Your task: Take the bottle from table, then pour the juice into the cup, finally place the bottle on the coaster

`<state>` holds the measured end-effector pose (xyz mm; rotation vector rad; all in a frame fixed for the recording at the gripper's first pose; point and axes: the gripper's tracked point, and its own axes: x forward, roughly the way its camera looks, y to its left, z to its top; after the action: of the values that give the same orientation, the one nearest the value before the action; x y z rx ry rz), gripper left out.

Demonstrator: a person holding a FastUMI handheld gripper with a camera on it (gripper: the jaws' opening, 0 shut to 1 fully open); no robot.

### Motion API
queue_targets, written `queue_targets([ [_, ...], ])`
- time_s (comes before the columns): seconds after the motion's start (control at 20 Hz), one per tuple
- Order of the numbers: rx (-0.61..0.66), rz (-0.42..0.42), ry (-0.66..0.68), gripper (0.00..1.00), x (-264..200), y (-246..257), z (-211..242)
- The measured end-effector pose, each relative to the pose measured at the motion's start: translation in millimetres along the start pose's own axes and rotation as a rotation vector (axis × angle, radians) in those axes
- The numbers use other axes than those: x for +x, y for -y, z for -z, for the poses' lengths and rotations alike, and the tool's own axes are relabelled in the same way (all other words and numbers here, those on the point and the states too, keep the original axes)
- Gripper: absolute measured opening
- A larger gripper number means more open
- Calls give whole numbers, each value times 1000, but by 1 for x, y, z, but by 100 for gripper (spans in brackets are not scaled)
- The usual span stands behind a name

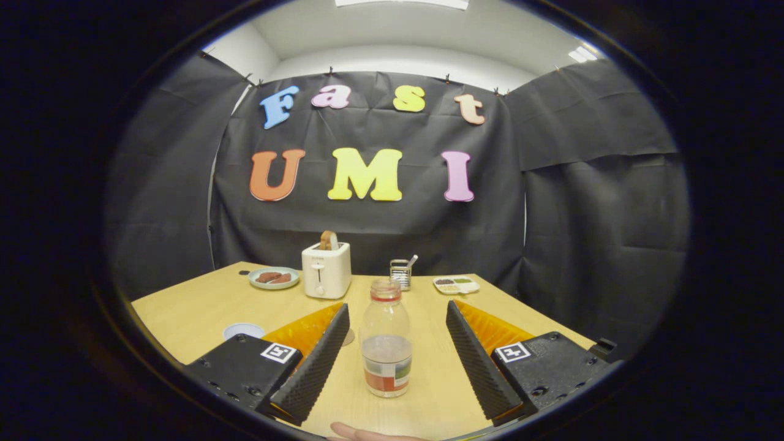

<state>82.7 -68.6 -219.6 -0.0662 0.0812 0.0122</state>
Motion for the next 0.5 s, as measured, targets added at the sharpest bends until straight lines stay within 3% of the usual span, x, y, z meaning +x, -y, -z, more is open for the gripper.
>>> queue_targets([
  [0.5,14,-26,-27,100,33,-8,53],
])
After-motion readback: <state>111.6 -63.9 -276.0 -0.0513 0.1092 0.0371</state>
